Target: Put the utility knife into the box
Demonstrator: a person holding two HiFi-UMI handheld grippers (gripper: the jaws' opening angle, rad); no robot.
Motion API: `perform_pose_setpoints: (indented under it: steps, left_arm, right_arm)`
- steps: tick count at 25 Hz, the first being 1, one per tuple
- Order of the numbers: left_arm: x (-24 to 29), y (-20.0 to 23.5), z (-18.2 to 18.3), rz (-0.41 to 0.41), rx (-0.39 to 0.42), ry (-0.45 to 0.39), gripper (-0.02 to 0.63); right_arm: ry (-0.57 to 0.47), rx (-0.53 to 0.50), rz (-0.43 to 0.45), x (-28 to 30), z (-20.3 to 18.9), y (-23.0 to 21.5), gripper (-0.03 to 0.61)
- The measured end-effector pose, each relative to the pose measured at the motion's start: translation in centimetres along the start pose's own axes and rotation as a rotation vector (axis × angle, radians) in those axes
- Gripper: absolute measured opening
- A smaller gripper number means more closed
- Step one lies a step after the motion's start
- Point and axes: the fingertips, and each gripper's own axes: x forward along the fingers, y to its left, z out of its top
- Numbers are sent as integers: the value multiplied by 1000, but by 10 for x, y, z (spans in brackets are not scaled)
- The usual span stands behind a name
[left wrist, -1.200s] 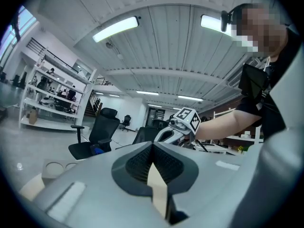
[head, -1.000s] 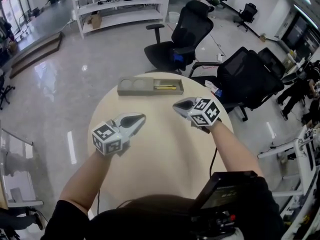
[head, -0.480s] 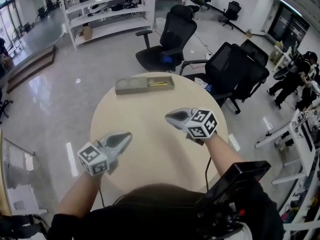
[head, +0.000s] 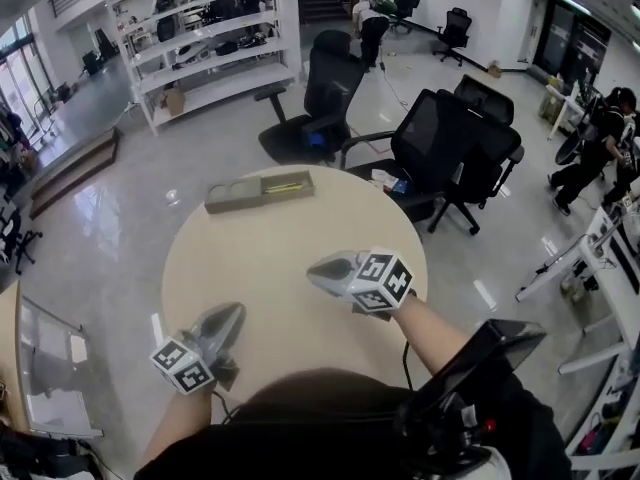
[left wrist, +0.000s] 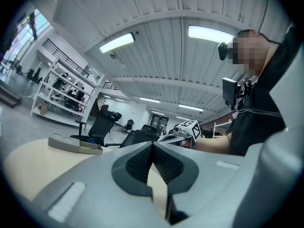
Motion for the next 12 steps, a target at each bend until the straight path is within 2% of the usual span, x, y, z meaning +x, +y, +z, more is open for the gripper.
perform_pose_setpoints:
  steps: [6,12]
  left_arm:
    - [23,-59,-18,-6,2,23,-2]
    - [20,-65,-6,-46,27,6,-2]
  right_arm:
    - [-70,10,43,-47,-19,20,14]
    - [-117,34,10,-50,-11,35,14]
